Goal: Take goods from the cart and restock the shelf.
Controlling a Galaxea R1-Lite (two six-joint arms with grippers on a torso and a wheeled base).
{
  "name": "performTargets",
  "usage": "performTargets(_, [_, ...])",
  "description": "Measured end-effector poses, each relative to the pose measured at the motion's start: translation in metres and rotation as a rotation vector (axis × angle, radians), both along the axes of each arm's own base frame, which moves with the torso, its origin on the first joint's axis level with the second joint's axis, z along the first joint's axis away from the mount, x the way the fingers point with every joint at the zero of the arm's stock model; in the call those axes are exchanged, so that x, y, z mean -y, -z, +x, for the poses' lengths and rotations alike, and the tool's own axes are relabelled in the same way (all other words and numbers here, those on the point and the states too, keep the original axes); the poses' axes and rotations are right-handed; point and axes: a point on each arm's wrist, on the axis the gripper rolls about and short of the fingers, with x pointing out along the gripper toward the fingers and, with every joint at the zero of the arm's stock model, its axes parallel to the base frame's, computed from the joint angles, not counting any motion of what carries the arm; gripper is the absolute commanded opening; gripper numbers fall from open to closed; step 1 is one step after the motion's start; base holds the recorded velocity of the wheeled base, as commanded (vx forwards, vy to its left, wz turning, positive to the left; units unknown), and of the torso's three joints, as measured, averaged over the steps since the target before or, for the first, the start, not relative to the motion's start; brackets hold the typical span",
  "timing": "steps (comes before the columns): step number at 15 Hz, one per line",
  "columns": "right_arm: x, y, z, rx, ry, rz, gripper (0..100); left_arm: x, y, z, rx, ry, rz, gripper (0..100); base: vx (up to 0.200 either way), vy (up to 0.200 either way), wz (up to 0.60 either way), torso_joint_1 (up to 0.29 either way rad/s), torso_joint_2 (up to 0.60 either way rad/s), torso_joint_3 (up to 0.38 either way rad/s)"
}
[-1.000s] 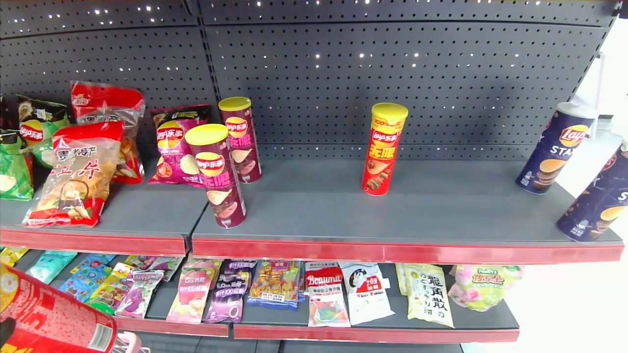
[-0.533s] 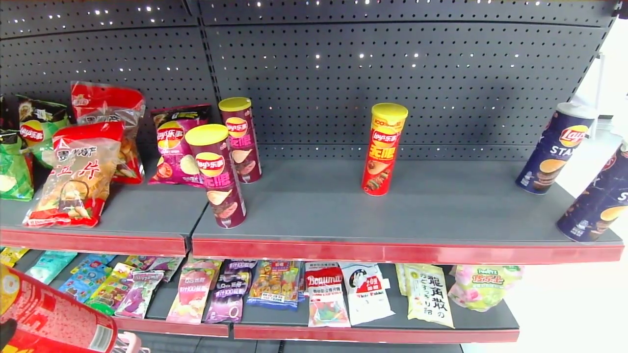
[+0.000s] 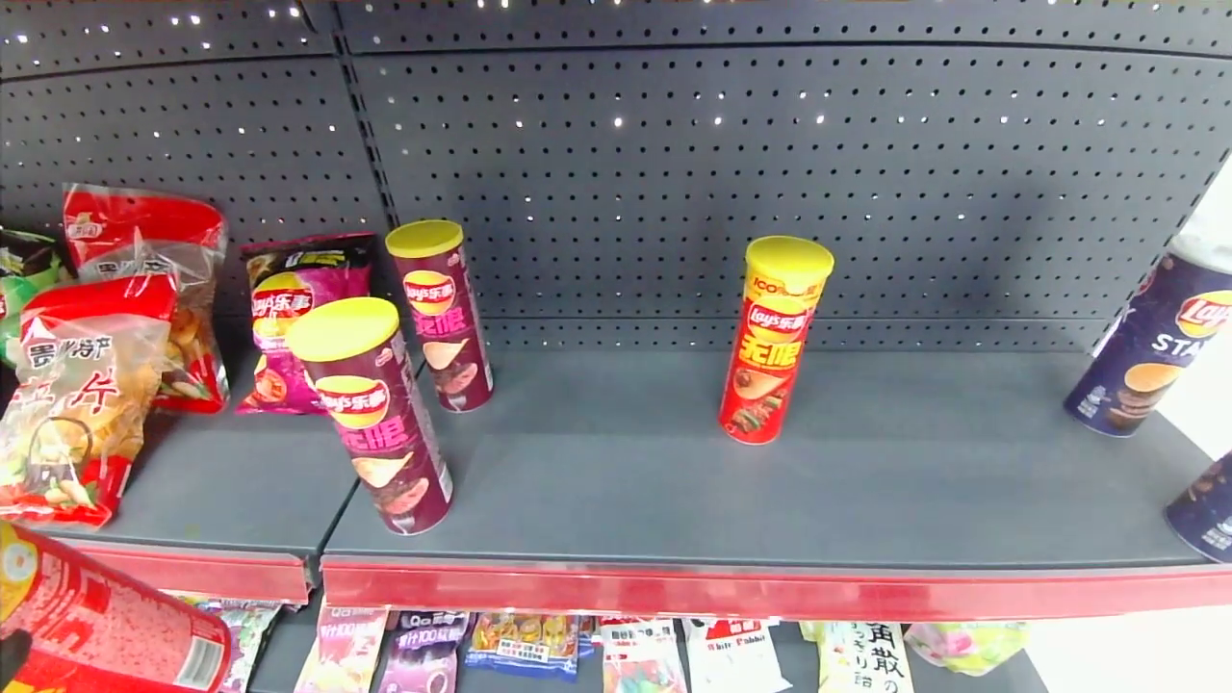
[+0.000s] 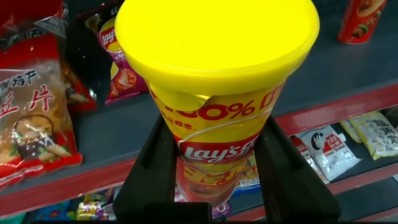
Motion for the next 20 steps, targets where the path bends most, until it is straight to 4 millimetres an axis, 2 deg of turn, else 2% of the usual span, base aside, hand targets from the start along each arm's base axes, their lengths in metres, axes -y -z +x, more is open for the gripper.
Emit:
performTargets(4, [0.0, 0.0, 0.0, 0.0, 0.0, -0.001, 100, 0.0, -0.004, -0.009, -0.02, 0.087, -0.008, 0, 0.0, 0.0, 0.0, 0.0, 0.0, 0.0])
performTargets(7, [0.0, 0.0, 0.0, 0.0, 0.0, -0.003, 100, 0.0, -0.009, -0.024, -0.07, 0.187, -0.056, 0, 0.0, 0.0, 0.0, 0.0, 0.0, 0.0])
performTargets(10, [0.0, 0.0, 0.0, 0.0, 0.0, -0.002, 100, -0.001, -0.008, -0.034, -0.051, 0.209, -0.072, 0, 0.0, 0.0, 0.0, 0.0, 0.0, 0.0])
performTargets(13, [0.0, 0.0, 0.0, 0.0, 0.012, 0.006, 100, -0.002, 0.002, -0.038, -0.043, 0.216, -0.09, 0, 0.0, 0.0, 0.0, 0.0, 0.0, 0.0])
performTargets(16, [0.0, 0.0, 0.0, 0.001, 0.015, -0.005, 100, -0.002, 0.003, -0.042, -0.056, 0.226, -0.186, 0, 0.0, 0.0, 0.0, 0.0, 0.0, 0.0])
performTargets(20, [0.0, -0.001, 0.0, 0.003, 0.006, -0.028, 100, -0.002, -0.017, -0.042, -0.052, 0.23, -0.241, 0, 0.0, 0.0, 0.0, 0.0, 0.0, 0.0])
